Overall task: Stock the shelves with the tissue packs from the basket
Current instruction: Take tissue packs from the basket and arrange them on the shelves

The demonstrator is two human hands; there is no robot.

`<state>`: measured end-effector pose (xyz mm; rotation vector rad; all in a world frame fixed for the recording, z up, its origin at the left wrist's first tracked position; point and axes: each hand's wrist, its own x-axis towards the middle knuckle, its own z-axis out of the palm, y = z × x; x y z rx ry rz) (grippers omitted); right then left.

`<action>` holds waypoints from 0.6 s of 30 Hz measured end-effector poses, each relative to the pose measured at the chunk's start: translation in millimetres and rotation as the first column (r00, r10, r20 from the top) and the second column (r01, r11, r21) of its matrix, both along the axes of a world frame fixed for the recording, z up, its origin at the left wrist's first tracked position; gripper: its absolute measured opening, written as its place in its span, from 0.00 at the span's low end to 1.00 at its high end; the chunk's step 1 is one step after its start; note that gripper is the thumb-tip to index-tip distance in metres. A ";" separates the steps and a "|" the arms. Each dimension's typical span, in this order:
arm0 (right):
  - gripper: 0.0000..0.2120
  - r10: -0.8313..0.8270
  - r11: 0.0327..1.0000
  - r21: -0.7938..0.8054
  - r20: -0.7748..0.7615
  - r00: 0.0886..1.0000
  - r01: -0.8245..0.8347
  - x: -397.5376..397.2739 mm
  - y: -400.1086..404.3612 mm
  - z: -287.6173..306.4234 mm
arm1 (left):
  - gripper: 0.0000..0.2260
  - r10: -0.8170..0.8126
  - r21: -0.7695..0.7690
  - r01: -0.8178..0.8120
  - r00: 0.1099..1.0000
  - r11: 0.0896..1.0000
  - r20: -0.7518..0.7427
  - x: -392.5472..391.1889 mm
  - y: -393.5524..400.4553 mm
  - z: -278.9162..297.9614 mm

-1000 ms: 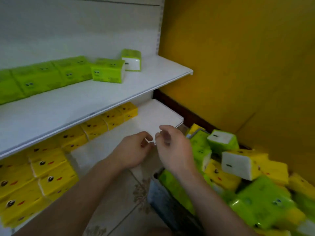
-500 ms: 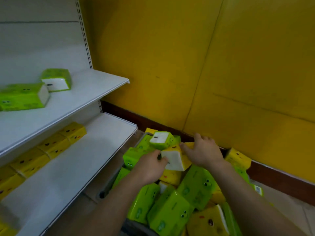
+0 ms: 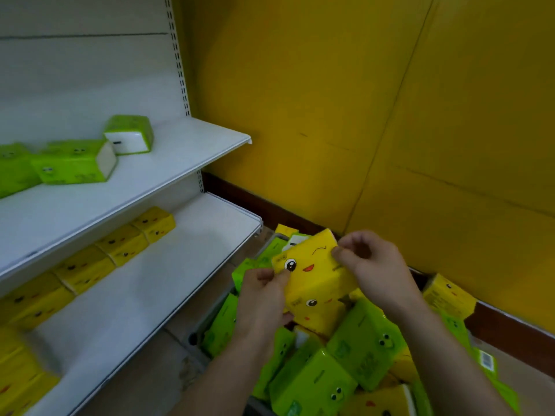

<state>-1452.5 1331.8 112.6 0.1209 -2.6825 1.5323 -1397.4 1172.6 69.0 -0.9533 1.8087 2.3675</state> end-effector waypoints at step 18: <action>0.18 0.610 0.789 -0.240 0.407 0.679 -0.565 2.6 -303.4 -76.2 | 0.21 0.249 -0.227 -0.232 0.967 0.946 0.050 58.6 -280.8 -60.9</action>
